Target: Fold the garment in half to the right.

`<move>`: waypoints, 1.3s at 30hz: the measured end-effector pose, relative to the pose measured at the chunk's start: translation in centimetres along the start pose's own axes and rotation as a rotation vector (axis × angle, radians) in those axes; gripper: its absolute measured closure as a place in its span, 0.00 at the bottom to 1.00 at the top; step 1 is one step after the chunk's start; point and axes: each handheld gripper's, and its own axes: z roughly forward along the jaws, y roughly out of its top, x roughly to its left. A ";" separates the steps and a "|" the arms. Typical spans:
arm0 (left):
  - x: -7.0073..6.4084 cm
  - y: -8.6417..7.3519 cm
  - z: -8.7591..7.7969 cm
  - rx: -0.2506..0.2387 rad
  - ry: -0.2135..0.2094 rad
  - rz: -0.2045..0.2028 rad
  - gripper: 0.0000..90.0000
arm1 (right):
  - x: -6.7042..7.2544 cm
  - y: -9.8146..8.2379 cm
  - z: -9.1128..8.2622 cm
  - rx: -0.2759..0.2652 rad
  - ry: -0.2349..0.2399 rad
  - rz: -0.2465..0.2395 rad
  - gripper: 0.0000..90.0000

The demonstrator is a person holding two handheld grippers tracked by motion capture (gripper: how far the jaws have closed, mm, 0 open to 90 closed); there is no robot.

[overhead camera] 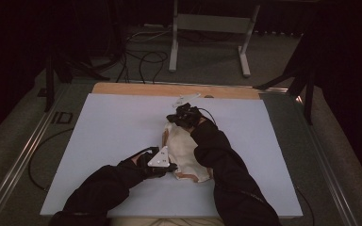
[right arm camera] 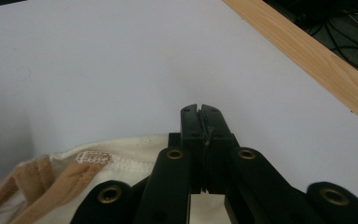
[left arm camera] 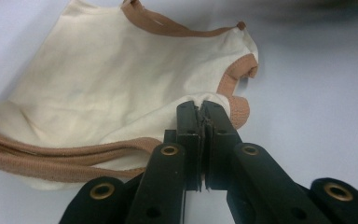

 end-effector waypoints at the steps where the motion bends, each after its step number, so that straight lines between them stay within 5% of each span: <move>1: 0.0 0.1 0.1 0.006 -0.004 0.004 0.98 | -0.1 -0.1 -0.3 -0.004 -0.003 0.003 1.00; 39: -0.3 5.1 2.6 0.017 -0.082 0.084 0.97 | -4.0 -5.8 -6.1 -0.037 -0.100 0.126 1.00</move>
